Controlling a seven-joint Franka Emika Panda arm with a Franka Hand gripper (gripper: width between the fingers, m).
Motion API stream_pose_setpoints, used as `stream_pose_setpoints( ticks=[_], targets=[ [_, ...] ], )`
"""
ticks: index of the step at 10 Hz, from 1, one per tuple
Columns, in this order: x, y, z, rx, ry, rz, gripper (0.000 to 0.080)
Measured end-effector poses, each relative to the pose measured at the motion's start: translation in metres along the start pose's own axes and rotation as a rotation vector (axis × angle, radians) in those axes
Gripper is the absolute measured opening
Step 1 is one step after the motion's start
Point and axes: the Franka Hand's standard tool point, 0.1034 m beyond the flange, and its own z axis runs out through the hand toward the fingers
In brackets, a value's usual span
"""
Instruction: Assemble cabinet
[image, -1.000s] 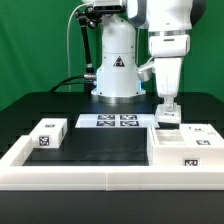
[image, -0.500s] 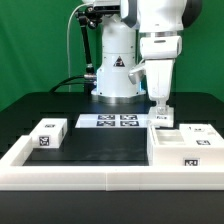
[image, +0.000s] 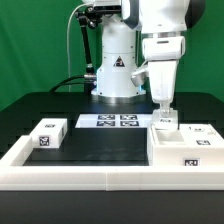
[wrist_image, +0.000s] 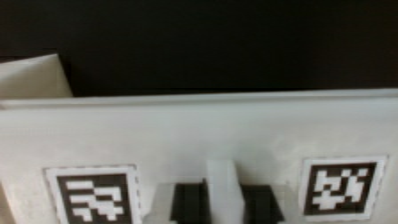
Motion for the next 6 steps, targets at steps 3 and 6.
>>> stream_pose_setpoints(
  ticks=[3,6],
  targets=[
    [0.0001,0.0047,0.0,-0.004,0.003,0.003,0.007],
    [-0.0044,0.007,0.0,-0.007,0.003,-0.021,0.007]
  ],
)
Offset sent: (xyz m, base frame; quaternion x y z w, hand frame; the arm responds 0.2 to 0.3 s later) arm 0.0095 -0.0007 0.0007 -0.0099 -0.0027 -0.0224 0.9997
